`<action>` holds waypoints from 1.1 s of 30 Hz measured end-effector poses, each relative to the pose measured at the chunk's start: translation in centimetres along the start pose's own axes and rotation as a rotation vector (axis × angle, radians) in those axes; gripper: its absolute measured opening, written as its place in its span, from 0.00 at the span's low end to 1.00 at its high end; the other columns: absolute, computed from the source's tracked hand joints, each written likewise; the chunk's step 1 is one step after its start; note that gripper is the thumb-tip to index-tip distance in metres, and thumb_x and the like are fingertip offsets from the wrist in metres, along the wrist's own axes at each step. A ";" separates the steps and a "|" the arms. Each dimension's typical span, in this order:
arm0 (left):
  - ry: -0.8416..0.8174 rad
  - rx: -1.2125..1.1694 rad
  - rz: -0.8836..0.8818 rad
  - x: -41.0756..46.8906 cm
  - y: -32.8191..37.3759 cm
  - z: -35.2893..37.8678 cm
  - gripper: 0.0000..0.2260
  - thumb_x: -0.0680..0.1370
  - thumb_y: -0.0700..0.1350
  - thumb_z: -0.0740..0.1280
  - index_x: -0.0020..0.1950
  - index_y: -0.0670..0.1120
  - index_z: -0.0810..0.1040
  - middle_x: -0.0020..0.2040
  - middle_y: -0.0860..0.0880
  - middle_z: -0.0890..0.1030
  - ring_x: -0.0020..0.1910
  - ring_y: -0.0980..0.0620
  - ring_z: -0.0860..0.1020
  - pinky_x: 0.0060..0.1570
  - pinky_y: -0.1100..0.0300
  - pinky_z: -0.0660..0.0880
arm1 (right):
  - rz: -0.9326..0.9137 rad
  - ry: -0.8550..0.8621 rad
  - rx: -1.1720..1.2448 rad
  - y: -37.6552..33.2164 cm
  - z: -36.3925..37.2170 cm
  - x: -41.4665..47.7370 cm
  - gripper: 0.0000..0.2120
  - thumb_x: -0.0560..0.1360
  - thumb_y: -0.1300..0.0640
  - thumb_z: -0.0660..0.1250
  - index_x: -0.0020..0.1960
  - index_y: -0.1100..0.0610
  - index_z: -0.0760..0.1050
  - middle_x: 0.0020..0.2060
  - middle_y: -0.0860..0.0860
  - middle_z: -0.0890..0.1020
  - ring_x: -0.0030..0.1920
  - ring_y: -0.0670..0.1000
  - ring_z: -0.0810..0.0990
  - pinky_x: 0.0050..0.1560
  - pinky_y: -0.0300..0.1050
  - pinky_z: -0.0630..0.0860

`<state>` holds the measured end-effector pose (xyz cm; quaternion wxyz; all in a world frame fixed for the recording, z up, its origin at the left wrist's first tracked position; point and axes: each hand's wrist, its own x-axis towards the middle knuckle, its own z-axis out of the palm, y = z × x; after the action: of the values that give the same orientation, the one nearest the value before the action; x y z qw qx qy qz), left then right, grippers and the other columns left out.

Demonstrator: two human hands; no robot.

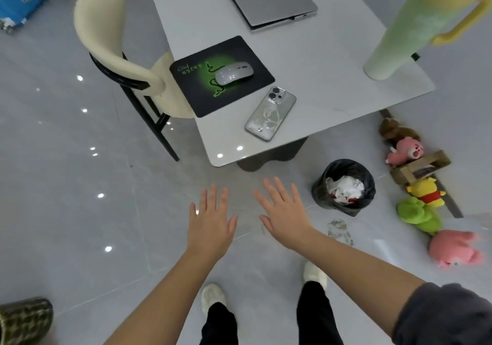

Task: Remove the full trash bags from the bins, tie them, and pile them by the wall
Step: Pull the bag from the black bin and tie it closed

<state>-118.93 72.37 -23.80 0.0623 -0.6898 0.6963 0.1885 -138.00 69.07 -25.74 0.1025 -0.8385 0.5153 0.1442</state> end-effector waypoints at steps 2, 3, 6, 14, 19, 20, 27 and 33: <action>-0.017 -0.006 -0.024 0.8 3.5 1.4 0.29 0.80 0.57 0.52 0.78 0.47 0.51 0.78 0.43 0.52 0.77 0.43 0.51 0.72 0.43 0.54 | -0.032 -0.010 0.004 3.5 0.6 -0.5 0.28 0.81 0.44 0.50 0.77 0.49 0.47 0.78 0.55 0.47 0.77 0.59 0.42 0.73 0.64 0.43; -0.021 -0.001 -0.034 1.4 5.3 2.1 0.29 0.81 0.58 0.51 0.78 0.47 0.50 0.79 0.43 0.51 0.77 0.43 0.51 0.72 0.43 0.53 | -0.045 -0.011 0.001 5.5 1.0 -0.7 0.28 0.81 0.44 0.50 0.77 0.49 0.47 0.78 0.55 0.47 0.77 0.59 0.42 0.73 0.64 0.43; -0.019 0.006 -0.056 3.3 10.9 4.5 0.29 0.81 0.58 0.51 0.78 0.47 0.50 0.78 0.43 0.52 0.77 0.43 0.52 0.73 0.43 0.54 | -0.065 -0.019 -0.022 11.6 2.5 -1.2 0.28 0.81 0.44 0.50 0.78 0.49 0.47 0.78 0.55 0.47 0.77 0.59 0.42 0.73 0.63 0.44; -0.091 0.009 -0.022 11.5 22.2 11.3 0.29 0.81 0.57 0.50 0.78 0.47 0.45 0.79 0.43 0.47 0.77 0.43 0.48 0.73 0.43 0.51 | 0.022 -0.063 -0.013 25.7 9.2 0.0 0.28 0.81 0.45 0.50 0.77 0.49 0.46 0.78 0.56 0.50 0.77 0.59 0.45 0.74 0.63 0.48; -0.140 0.050 -0.003 18.9 26.6 20.2 0.29 0.81 0.56 0.49 0.78 0.47 0.42 0.79 0.43 0.44 0.77 0.43 0.45 0.74 0.43 0.49 | 0.109 -0.108 0.026 32.6 18.4 3.0 0.28 0.81 0.45 0.50 0.78 0.49 0.46 0.78 0.55 0.49 0.77 0.59 0.44 0.74 0.62 0.48; -0.147 0.059 0.006 20.3 27.6 22.3 0.29 0.81 0.56 0.49 0.78 0.47 0.42 0.79 0.43 0.43 0.77 0.43 0.45 0.74 0.42 0.49 | 0.115 -0.110 0.025 34.0 20.6 3.6 0.28 0.81 0.45 0.49 0.78 0.49 0.46 0.78 0.55 0.48 0.77 0.59 0.44 0.74 0.62 0.48; -0.174 0.209 0.030 29.5 32.0 36.7 0.27 0.82 0.54 0.47 0.78 0.47 0.42 0.79 0.44 0.44 0.77 0.44 0.45 0.74 0.42 0.48 | 0.117 -0.049 0.020 43.3 34.4 8.1 0.28 0.81 0.46 0.50 0.78 0.48 0.44 0.78 0.54 0.47 0.77 0.59 0.43 0.74 0.62 0.47; -0.125 -0.472 -0.314 35.4 32.7 45.1 0.21 0.82 0.51 0.50 0.73 0.44 0.60 0.71 0.42 0.67 0.68 0.43 0.67 0.65 0.50 0.66 | 0.049 0.120 0.076 46.9 41.1 13.6 0.27 0.81 0.44 0.51 0.77 0.48 0.48 0.78 0.54 0.50 0.77 0.59 0.45 0.74 0.62 0.49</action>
<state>-160.38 54.14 -71.87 -0.0286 -0.7717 0.5126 0.3754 -179.75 49.90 -70.04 0.0994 -0.8283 0.5460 0.0765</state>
